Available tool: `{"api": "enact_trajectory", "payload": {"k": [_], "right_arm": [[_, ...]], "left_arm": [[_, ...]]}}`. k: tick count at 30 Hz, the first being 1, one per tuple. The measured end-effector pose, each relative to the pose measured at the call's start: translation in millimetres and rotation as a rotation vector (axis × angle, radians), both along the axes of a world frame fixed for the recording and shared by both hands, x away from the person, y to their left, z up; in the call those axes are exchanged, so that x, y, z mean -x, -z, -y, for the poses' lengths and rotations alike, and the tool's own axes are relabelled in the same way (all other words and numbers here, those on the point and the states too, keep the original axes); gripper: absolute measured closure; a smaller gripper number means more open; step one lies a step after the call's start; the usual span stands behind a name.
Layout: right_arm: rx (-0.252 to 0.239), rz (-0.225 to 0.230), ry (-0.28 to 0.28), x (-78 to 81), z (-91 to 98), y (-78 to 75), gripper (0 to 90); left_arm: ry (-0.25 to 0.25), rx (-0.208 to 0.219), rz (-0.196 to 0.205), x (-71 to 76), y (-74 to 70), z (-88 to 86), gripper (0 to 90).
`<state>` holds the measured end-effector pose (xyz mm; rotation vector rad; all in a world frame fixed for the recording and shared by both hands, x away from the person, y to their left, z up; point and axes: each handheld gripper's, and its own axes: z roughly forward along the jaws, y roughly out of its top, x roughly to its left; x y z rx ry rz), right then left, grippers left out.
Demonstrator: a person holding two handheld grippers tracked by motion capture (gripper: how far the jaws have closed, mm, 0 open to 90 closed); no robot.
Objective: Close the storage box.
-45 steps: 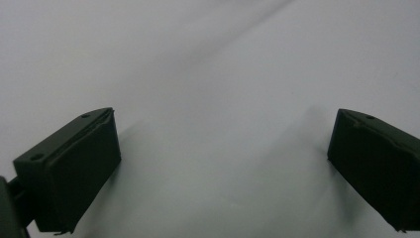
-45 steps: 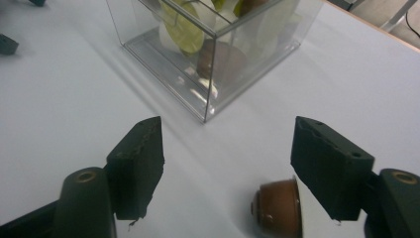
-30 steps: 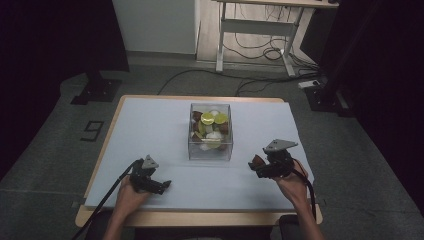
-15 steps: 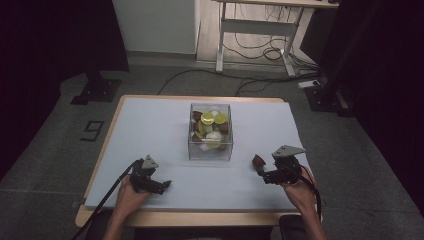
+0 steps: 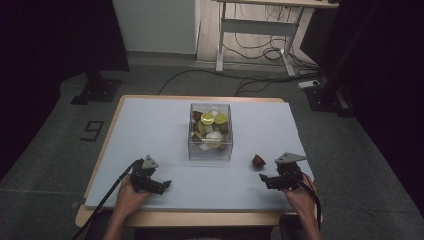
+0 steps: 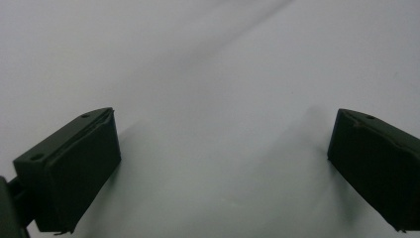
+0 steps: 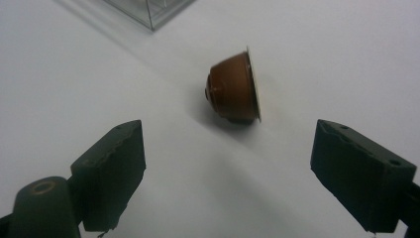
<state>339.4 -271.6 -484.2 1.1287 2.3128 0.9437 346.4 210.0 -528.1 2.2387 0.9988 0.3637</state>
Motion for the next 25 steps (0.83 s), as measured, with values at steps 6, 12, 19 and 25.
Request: {"api": "enact_trajectory", "payload": {"k": [6,12,19,25], "right_arm": [[0.006,-0.02,0.016,-1.9,-0.3,13.7,13.2],[-0.002,-0.062,0.03,-4.9,-1.6,35.5,12.9],[-0.04,-0.055,0.037,-5.6,0.1,47.0,9.1],[-0.066,-0.019,0.037,-3.2,1.6,51.6,8.0]], "left_arm": [[0.0,0.0,0.0,0.0,0.0,0.0,0.0],[0.0,0.0,0.0,0.1,0.0,0.0,0.0],[0.0,0.0,0.001,0.1,0.0,0.1,0.0],[0.001,-0.003,0.002,0.3,0.1,0.2,0.0]]}}
